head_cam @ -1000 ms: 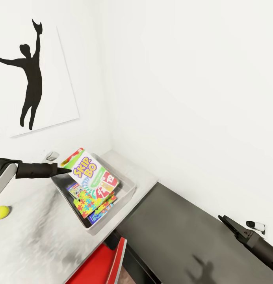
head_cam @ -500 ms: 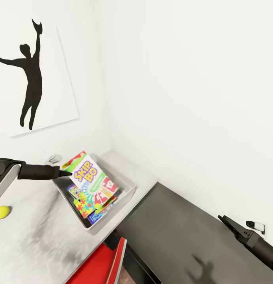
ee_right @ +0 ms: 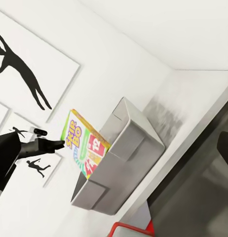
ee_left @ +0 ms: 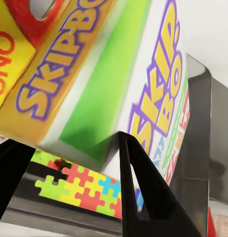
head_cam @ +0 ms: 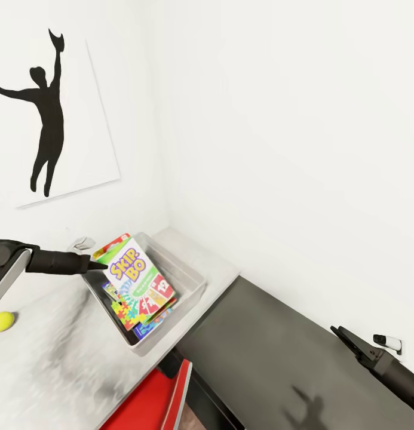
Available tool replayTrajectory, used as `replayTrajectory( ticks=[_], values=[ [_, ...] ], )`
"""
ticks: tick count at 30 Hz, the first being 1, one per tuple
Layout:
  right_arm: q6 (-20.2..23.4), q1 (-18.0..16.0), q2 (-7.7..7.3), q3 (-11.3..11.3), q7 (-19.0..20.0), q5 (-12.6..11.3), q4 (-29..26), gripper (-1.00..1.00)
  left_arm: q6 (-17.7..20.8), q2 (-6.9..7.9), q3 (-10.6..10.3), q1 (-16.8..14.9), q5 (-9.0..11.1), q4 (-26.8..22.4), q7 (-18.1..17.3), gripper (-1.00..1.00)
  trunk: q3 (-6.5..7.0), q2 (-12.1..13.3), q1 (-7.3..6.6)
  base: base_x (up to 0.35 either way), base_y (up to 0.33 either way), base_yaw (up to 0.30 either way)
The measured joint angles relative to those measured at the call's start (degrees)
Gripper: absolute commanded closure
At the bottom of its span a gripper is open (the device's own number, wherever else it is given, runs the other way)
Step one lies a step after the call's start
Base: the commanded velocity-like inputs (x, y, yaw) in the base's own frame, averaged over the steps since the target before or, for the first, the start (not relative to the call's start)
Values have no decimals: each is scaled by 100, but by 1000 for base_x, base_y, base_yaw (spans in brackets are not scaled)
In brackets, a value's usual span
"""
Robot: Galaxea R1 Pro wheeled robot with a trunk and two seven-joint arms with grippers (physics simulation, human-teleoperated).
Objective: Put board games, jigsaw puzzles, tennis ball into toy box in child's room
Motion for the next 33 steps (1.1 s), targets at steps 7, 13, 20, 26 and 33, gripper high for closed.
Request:
replayTrajectory(
  ticks=[7, 13, 20, 26, 33],
  values=[
    [4, 0, -3, -4, 2, 0, 0, -100, 2, 0, -5, 0, -39, 0, -4, -100, 0, 0, 0, 0, 0, 0],
    [7, 0, -9, -9, 2, 0, 0, -100, 0, 0, -6, 0, -45, 0, -5, -100, 0, 0, 0, 0, 0, 0],
    [8, 0, -10, -9, 3, 0, 0, -100, 0, 3, -6, 0, -44, -15, -5, -100, 0, 0, 0, 0, 0, 0],
    [8, 0, -18, -15, 10, -8, 0, -100, 0, 20, 18, 0, -18, -42, -27, -100, 0, 0, 0, 0, 0, 0],
    [6, 0, -24, -16, 11, -9, 0, -100, -17, 494, 395, 2, -18, -70, -1637, -100, 0, 0, 0, 0, 0, 0]
  ],
)
